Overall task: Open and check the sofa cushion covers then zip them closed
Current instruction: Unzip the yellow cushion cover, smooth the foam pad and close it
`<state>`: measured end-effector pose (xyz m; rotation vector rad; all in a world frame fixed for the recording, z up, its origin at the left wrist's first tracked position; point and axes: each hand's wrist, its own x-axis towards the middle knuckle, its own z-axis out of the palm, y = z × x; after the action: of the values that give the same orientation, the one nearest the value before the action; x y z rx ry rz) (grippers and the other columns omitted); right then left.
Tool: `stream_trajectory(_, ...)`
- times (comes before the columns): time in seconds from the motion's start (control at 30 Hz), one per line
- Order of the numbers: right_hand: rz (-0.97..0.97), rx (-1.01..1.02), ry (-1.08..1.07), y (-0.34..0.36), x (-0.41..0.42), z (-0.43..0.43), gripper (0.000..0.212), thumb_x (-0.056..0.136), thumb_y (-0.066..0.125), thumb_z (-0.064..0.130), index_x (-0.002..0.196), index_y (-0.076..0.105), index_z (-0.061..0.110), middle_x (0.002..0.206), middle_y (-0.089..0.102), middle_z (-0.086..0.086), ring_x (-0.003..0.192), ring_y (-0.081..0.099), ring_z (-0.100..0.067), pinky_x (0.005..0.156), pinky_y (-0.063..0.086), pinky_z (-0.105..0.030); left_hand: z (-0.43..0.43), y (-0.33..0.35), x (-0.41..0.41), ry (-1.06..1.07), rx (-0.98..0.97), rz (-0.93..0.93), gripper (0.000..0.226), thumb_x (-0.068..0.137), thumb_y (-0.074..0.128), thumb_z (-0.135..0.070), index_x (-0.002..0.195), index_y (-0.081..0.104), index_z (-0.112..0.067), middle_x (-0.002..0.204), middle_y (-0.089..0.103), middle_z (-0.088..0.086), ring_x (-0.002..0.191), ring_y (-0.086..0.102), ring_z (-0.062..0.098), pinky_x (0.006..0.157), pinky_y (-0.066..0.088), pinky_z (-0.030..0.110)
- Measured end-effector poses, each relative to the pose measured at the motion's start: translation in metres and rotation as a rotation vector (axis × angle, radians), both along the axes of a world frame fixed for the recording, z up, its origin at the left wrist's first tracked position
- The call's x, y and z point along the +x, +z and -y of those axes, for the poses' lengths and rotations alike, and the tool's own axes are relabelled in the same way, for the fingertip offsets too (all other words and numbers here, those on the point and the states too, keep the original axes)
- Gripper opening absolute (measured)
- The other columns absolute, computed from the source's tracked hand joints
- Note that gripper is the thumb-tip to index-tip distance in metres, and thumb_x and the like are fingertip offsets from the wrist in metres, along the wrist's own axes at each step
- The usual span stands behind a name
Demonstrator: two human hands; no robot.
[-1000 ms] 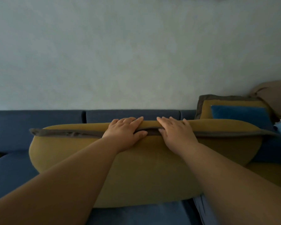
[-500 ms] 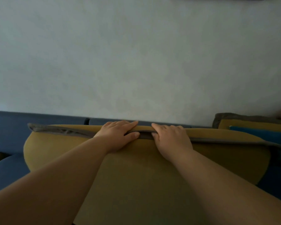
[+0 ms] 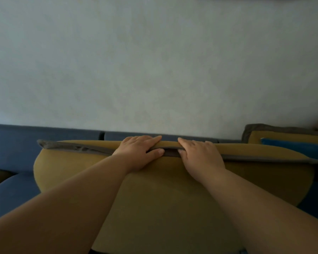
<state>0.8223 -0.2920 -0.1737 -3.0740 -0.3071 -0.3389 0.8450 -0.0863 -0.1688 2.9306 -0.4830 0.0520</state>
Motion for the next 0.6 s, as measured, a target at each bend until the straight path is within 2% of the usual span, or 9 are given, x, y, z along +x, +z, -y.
stream_trajectory(0.27,0.046,-0.010,-0.040,-0.019,-0.070,-0.013,0.051,0.105,0.016,0.044,0.153,0.024,0.029,0.154,0.037,0.007,0.143,0.032,-0.016,0.118,0.019,-0.039,-0.013,-0.010,-0.069,-0.057,-0.004,-0.002,0.064,0.092,0.030,-0.067,0.149,0.008,-0.047,0.156,0.022,-0.014,0.143,0.018,0.013,0.118,0.009,0.039)
stream_trajectory(0.37,0.035,0.025,-0.043,-0.023,-0.105,-0.011,0.051,0.104,0.018,0.045,0.152,0.025,0.030,0.155,0.037,0.007,0.143,0.031,-0.016,0.118,0.017,-0.038,-0.009,-0.020,-0.104,-0.048,-0.035,0.051,0.056,0.095,0.030,-0.062,0.147,0.014,-0.049,0.155,0.023,-0.018,0.143,0.018,0.010,0.119,0.009,0.039)
stream_trajectory(0.43,0.049,0.033,-0.032,-0.019,-0.134,-0.010,0.049,0.105,0.022,0.044,0.150,0.030,0.029,0.153,0.040,0.007,0.142,0.035,-0.015,0.117,0.022,-0.035,-0.004,-0.024,-0.131,-0.044,-0.073,0.109,0.049,0.098,0.030,-0.056,0.146,0.022,-0.048,0.155,0.025,-0.019,0.143,0.019,0.008,0.119,0.010,0.037)
stream_trajectory(0.53,0.136,0.010,-0.015,-0.012,-0.174,-0.007,0.042,0.104,0.029,0.043,0.138,0.048,0.025,0.135,0.059,0.002,0.124,0.055,-0.016,0.100,0.044,-0.031,0.001,-0.021,-0.169,-0.049,-0.111,0.169,0.043,0.101,0.030,-0.047,0.144,0.034,-0.041,0.153,0.031,-0.016,0.142,0.025,0.007,0.118,0.017,0.033)
stream_trajectory(0.6,0.192,0.009,-0.017,-0.006,-0.195,-0.005,0.036,0.102,0.031,0.045,0.120,0.056,0.026,0.104,0.067,0.005,0.091,0.065,-0.012,0.077,0.053,-0.026,0.002,-0.011,-0.191,-0.014,-0.139,0.192,0.038,0.102,0.032,-0.046,0.136,0.047,-0.037,0.146,0.044,-0.010,0.132,0.044,0.013,0.108,0.036,0.032)
